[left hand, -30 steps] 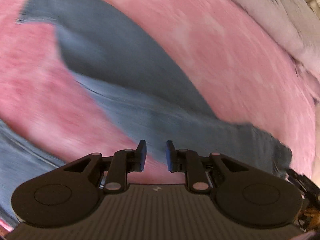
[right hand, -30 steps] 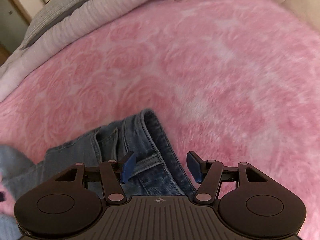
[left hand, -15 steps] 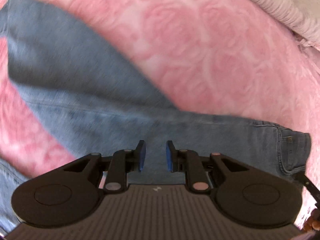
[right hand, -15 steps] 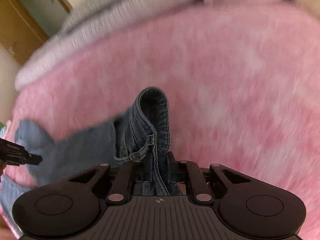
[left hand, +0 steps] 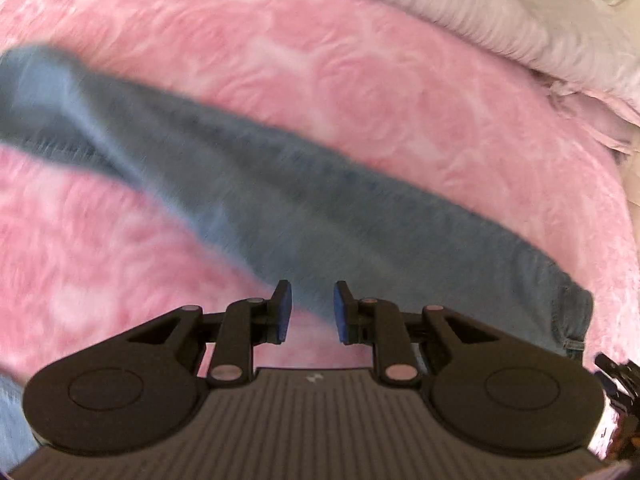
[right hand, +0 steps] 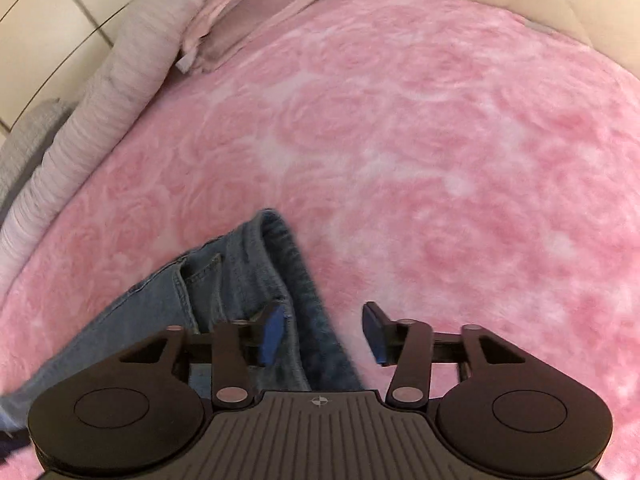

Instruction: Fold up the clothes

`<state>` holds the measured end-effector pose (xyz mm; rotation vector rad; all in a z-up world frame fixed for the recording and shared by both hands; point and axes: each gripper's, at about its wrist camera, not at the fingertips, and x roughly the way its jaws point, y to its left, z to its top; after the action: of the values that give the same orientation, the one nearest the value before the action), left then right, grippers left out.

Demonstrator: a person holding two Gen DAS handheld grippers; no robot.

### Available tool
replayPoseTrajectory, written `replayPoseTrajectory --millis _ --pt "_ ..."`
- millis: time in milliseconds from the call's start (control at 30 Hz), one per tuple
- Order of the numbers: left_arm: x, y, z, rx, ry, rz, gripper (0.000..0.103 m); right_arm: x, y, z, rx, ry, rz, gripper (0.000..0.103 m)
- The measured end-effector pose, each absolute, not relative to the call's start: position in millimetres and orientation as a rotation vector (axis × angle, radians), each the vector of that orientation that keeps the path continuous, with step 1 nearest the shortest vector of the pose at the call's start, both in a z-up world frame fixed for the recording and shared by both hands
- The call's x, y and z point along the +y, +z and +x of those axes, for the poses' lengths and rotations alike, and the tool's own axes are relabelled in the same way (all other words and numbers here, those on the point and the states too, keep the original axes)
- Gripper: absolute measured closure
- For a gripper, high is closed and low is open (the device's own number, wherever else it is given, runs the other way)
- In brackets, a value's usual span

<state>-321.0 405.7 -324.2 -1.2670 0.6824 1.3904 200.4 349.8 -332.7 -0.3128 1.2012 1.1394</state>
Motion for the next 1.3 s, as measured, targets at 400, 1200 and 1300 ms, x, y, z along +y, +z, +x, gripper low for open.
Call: replayPoseTrajectory --millis 400,1200,1300 --pt "347 -340 -327 0.768 1.371 -1.381 0.085 209 -349 225 1.469 1.042 -0.384 0.045" --pt "333 -335 -545 0.229 1.711 -1.533 0.078 311 -318 62 1.286 1.084 -0.352 0.054" --pt "353 -338 -580 0.15 1.729 -1.52 0.076 320 -321 24 1.314 1.134 -0.268 0.054"
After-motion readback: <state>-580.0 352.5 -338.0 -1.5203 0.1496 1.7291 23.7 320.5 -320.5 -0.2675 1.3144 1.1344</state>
